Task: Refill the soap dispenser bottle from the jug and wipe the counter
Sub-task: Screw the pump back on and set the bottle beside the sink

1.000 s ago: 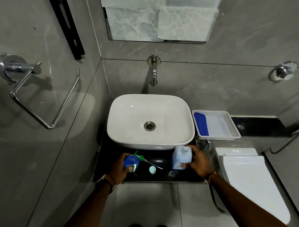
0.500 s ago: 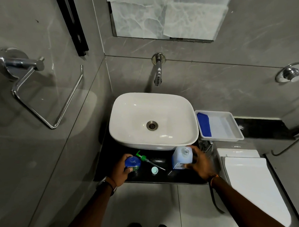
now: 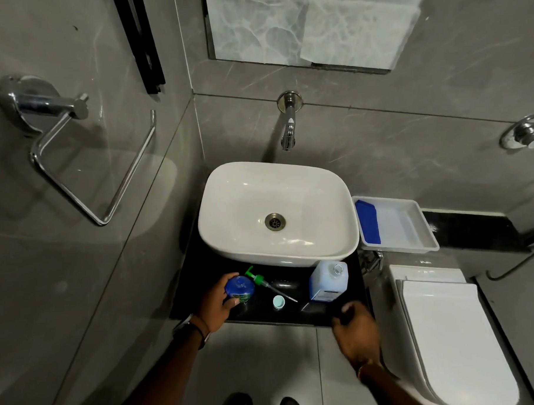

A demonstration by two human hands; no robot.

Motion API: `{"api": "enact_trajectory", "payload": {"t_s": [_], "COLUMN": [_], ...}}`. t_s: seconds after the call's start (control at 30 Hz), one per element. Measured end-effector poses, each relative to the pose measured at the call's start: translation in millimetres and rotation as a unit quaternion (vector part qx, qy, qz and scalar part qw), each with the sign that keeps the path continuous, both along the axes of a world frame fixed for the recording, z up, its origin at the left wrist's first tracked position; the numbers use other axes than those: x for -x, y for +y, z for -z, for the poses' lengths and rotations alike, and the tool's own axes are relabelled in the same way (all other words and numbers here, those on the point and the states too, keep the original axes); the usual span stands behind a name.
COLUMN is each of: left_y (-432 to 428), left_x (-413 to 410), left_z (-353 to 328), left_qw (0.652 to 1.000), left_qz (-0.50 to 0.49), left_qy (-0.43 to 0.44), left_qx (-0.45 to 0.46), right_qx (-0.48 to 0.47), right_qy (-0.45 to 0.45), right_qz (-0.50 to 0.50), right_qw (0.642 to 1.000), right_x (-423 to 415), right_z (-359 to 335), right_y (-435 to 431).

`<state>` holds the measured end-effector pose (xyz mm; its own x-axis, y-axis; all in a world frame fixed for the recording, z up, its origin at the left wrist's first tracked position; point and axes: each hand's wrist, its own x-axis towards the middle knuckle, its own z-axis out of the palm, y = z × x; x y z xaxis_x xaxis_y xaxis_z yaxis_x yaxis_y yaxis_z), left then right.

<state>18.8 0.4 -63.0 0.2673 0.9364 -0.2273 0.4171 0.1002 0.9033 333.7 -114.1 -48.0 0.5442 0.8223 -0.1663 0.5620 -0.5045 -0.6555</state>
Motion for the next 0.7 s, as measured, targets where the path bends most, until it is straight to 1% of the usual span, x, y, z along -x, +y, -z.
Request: {"api": "enact_trajectory", "payload": {"t_s": [0.07, 0.13, 0.2, 0.27, 0.33, 0.47, 0.6, 0.7], "left_y": [0.2, 1.4, 2.2, 1.9, 0.9, -0.2, 1.0, 3.0], "left_x": [-1.3, -4.6, -7.2, -8.5, -7.9, -3.9, 3.2, 6.9], "left_z": [2.7, 4.7, 6.3, 7.7, 9.3, 10.6, 8.9, 6.5], "left_qw": [1.0, 1.0, 0.999, 0.999, 0.999, 0.999, 1.0, 1.0], "left_qz": [-0.012, -0.026, -0.032, -0.038, -0.047, -0.043, -0.025, -0.018], "left_qy": [-0.006, -0.006, 0.001, 0.001, -0.004, -0.002, 0.001, 0.004], "left_qx": [0.005, -0.001, -0.011, -0.013, -0.012, -0.01, -0.007, 0.0], "right_qx": [0.011, -0.007, -0.038, -0.037, -0.017, 0.068, 0.097, 0.09], "right_qy": [0.02, -0.004, -0.033, -0.058, -0.101, -0.171, -0.185, -0.182], "right_qz": [-0.102, -0.213, -0.277, -0.31, -0.331, -0.377, -0.413, -0.417], "right_qw": [0.994, 0.977, 0.96, 0.948, 0.938, 0.908, 0.887, 0.886], "right_x": [30.0, 54.8, 76.5, 96.2, 111.8, 125.8, 125.2, 121.9], "right_z": [6.3, 7.0, 3.4, -0.9, -4.0, 0.8, 16.8, 20.5], "right_y": [-4.6, 10.6, 40.4, 72.0, 98.9, 128.7, 139.8, 142.3]}}
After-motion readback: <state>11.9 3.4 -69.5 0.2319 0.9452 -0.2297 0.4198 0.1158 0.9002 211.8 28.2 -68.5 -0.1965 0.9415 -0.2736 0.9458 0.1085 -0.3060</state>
